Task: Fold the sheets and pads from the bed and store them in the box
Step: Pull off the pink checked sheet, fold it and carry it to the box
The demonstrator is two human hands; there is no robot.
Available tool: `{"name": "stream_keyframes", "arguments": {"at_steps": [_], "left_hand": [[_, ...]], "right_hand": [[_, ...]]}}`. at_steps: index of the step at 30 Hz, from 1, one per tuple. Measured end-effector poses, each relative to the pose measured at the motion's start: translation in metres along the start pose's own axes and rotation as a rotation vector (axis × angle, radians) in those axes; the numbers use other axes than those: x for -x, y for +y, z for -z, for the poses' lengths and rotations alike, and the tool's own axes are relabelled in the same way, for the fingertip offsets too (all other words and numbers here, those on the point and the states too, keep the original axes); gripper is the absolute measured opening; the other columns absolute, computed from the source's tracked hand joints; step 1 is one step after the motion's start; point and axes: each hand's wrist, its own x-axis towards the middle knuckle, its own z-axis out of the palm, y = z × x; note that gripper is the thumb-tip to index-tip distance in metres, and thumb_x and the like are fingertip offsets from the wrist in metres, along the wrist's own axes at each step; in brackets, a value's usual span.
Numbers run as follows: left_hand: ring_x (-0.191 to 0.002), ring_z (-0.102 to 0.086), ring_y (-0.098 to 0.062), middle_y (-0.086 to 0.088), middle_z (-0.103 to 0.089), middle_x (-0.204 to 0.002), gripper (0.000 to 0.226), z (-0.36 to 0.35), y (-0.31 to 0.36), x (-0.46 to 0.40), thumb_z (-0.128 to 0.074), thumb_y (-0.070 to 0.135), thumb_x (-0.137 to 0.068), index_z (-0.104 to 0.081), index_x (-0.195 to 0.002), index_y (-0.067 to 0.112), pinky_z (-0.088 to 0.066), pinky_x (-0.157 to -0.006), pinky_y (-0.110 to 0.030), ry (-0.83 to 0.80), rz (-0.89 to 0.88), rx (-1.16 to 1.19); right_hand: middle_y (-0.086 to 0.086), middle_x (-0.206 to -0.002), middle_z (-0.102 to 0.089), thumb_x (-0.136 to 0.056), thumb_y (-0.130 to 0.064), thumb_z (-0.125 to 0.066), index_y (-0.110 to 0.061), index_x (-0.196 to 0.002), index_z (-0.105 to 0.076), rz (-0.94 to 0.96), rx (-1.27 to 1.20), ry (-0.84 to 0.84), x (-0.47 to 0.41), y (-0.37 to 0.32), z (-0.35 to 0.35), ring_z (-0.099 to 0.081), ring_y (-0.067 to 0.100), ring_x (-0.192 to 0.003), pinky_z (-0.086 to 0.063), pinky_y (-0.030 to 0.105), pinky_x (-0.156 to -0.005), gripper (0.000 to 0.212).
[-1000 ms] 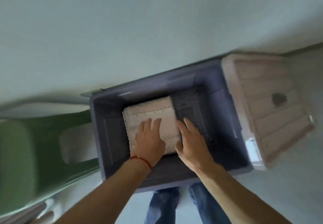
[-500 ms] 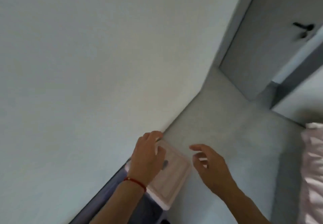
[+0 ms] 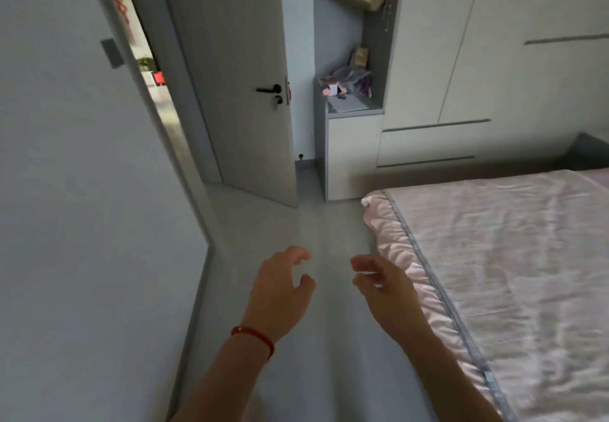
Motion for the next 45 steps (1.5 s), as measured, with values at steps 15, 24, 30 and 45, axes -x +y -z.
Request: {"name": "stream_keyframes", "arguments": {"at_steps": [15, 24, 30, 45], "left_hand": [[-0.095, -0.065, 0.0, 0.011, -0.073, -0.097, 0.025, -0.171, 0.073, -0.348, -0.06, 0.013, -0.077, -0.07, -0.097, 0.024, -0.045, -0.084, -0.008, -0.253, -0.02, 0.37], [-0.109, -0.061, 0.002, 0.016, -0.068, -0.112, 0.034, -0.25, 0.064, -0.612, -0.057, 0.027, -0.079, -0.064, -0.11, 0.038, -0.049, -0.094, -0.021, -0.697, -0.214, 0.282], [-0.098, -0.064, -0.003, 0.013, -0.069, -0.102, 0.028, -0.314, 0.075, -0.762, -0.063, 0.01, -0.088, -0.064, -0.099, 0.036, -0.052, -0.091, -0.026, -0.788, -0.272, 0.229], [-0.102, -0.064, -0.007, 0.01, -0.068, -0.111, 0.032, -0.492, 0.171, -1.108, -0.063, 0.015, -0.09, -0.065, -0.118, 0.029, -0.049, -0.089, -0.018, -1.089, -0.558, -0.098]], "right_hand": [[-0.016, -0.105, -0.072, -0.095, -0.012, -0.064, -0.027, -0.11, -0.07, -0.178, 0.155, 0.154, -0.317, 0.096, 0.095, -0.066, -0.005, -0.092, -0.046, 0.002, -0.074, 0.022], [-0.017, -0.11, -0.068, -0.097, -0.017, -0.06, -0.031, -0.117, -0.067, -0.426, 0.249, 0.37, -0.516, 0.132, 0.106, -0.063, -0.007, -0.093, -0.047, 0.003, -0.072, 0.026], [-0.019, -0.111, -0.068, -0.099, -0.018, -0.059, -0.032, -0.117, -0.068, -0.607, 0.234, 0.56, -0.614, 0.167, 0.123, -0.064, -0.006, -0.092, -0.047, 0.011, -0.073, 0.025], [-0.011, -0.109, -0.07, -0.102, -0.021, -0.056, -0.026, -0.116, -0.068, -0.832, -0.008, 0.89, -0.941, 0.287, 0.199, -0.067, 0.006, -0.098, -0.058, 0.032, -0.089, 0.019]]}}
